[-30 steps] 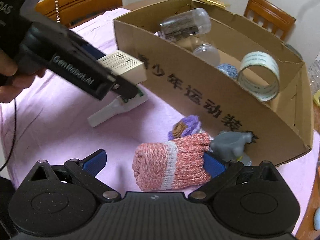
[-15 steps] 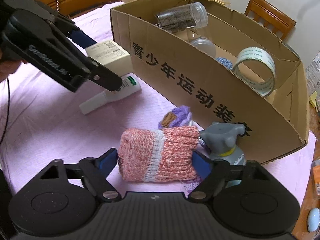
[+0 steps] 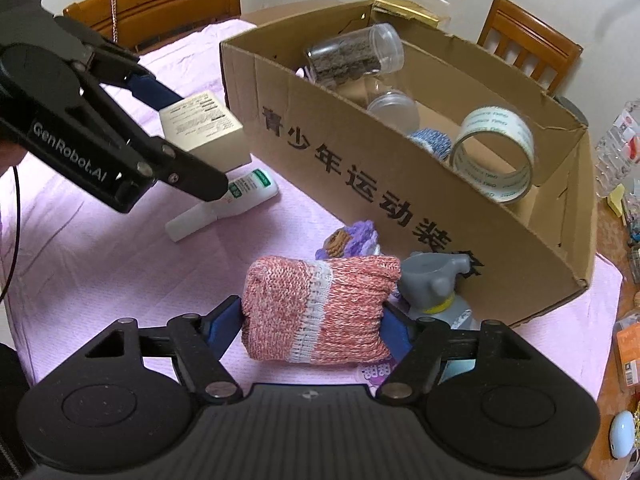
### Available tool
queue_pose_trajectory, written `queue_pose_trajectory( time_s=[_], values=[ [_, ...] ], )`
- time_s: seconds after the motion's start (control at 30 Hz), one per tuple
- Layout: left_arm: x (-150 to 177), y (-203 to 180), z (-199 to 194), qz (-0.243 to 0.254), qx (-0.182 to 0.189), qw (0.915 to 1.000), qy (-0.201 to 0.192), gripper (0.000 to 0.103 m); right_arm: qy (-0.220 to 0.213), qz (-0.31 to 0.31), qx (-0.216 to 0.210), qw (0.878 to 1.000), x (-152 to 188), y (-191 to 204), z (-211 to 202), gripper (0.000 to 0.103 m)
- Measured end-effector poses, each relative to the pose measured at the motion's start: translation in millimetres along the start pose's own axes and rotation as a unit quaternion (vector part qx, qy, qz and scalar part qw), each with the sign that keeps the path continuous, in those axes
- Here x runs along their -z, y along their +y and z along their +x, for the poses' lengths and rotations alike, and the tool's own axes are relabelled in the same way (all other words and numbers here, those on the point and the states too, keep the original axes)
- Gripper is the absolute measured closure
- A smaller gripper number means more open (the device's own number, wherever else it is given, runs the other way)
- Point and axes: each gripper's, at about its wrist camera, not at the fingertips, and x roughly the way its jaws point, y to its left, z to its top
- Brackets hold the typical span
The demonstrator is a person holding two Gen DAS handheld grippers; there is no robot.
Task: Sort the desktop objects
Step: 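Carry the white box and pink sock over the cardboard box with both tools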
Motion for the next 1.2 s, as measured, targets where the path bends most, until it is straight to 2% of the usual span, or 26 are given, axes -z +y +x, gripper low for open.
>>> queue_pose_trajectory(
  time_s=[0.5, 0.93, 1.2],
  values=[
    [-11, -11, -35, 0.036, 0.013, 0.9989, -0.027, 0.023, -0.022, 0.009, -0.006, 1.000, -6, -9, -44, 0.026],
    [-41, -16, -52, 0.061, 0.018, 0.9960, -0.063, 0.023, -0.059, 0.004, 0.017, 0.998, -27, -31, -78, 0.026],
    [-66, -11, -48, 0.075, 0.002, 0.9944, -0.074, 0.023, -0.075, -0.017, 0.040, 0.996, -46, -48, -87, 0.026]
  ],
)
